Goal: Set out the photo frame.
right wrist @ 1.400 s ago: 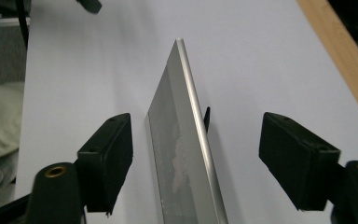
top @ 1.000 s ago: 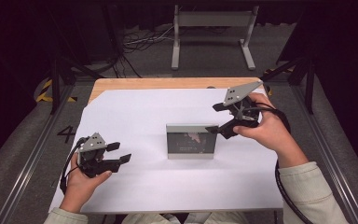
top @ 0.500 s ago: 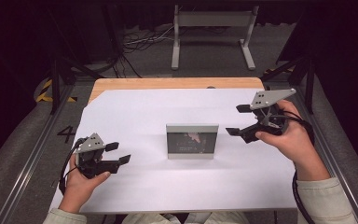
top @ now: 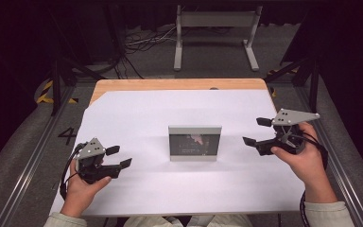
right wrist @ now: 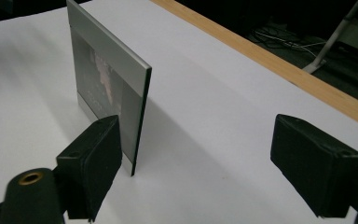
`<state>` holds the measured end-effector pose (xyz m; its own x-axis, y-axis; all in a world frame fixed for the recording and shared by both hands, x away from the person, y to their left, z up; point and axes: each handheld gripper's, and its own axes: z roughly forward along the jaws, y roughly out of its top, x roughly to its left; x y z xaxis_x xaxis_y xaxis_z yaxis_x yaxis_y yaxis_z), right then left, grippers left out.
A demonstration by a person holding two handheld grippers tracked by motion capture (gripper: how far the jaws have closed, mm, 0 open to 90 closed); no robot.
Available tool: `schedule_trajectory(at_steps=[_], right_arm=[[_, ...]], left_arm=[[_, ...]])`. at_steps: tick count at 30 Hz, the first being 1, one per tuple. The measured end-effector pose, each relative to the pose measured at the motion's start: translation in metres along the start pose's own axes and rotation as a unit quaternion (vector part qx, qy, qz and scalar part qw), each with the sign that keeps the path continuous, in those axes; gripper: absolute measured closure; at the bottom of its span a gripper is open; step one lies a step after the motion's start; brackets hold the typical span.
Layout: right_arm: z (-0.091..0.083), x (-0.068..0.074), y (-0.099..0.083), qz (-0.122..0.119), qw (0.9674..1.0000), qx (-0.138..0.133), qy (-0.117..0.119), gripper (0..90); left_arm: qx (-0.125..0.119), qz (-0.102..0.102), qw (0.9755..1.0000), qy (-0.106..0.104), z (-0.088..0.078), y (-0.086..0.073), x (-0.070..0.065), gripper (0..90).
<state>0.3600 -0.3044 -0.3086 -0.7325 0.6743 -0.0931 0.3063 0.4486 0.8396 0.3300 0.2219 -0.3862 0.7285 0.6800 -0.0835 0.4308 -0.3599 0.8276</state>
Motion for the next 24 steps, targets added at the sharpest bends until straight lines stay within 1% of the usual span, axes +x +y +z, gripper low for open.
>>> schedule_trajectory(at_steps=[1,3,5,6,8,10,12,14,16,18,20,22,24], right_arm=[[0.001,0.0,-0.005,0.005,1.0,0.0,-0.001,16.7],[0.003,0.0,-0.014,0.009,0.9999,0.004,-0.006,16.5],[0.005,0.001,-0.02,0.012,0.9999,0.008,-0.008,16.4],[0.005,0.001,-0.02,0.012,0.9999,0.008,-0.008,16.4],[0.009,0.001,-0.029,0.018,0.9997,0.01,-0.01,16.4],[0.014,0.002,-0.036,0.02,0.9996,0.012,-0.013,16.3],[0.017,0.002,-0.04,0.019,0.9995,0.023,-0.01,15.8],[0.021,0.002,-0.046,0.017,0.9993,0.031,-0.015,15.8],[0.023,0.002,-0.051,0.021,0.9992,0.03,-0.016,15.8],[0.026,0.002,-0.057,0.026,0.999,0.029,-0.021,15.8],[0.028,0.002,-0.062,0.029,0.999,0.027,-0.02,15.8],[0.033,0.002,-0.068,0.03,0.9988,0.036,-0.014,15.8],[0.036,0.001,-0.073,0.031,0.9986,0.041,-0.012,15.8]], left_arm=[[0.0,0.0,1.0,0.001,0.0,0.0,0.0,33.5],[-0.001,-0.001,1.0,0.003,0.0,-0.001,0.001,33.6],[-0.002,-0.004,1.0,0.003,0.0,-0.001,0.001,33.6],[-0.003,-0.004,1.0,0.003,0.001,-0.001,0.001,33.6],[-0.002,-0.006,1.0,0.004,0.001,-0.002,0.001,33.6],[-0.001,-0.007,1.0,0.003,0.002,-0.002,0.002,33.6],[0.001,-0.005,1.0,0.004,0.002,-0.002,0.002,33.6],[0.0,-0.006,1.0,0.006,0.002,-0.003,0.002,33.6],[0.001,-0.01,0.9999,0.006,0.002,-0.003,0.003,33.6],[0.001,-0.007,1.0,0.006,0.002,-0.004,0.003,33.6],[0.004,-0.008,0.9999,0.006,0.005,-0.006,0.004,33.6],[0.006,-0.01,0.9999,0.007,0.007,-0.008,0.005,33.6],[0.007,-0.013,0.9999,0.004,0.009,-0.009,0.007,33.7]])
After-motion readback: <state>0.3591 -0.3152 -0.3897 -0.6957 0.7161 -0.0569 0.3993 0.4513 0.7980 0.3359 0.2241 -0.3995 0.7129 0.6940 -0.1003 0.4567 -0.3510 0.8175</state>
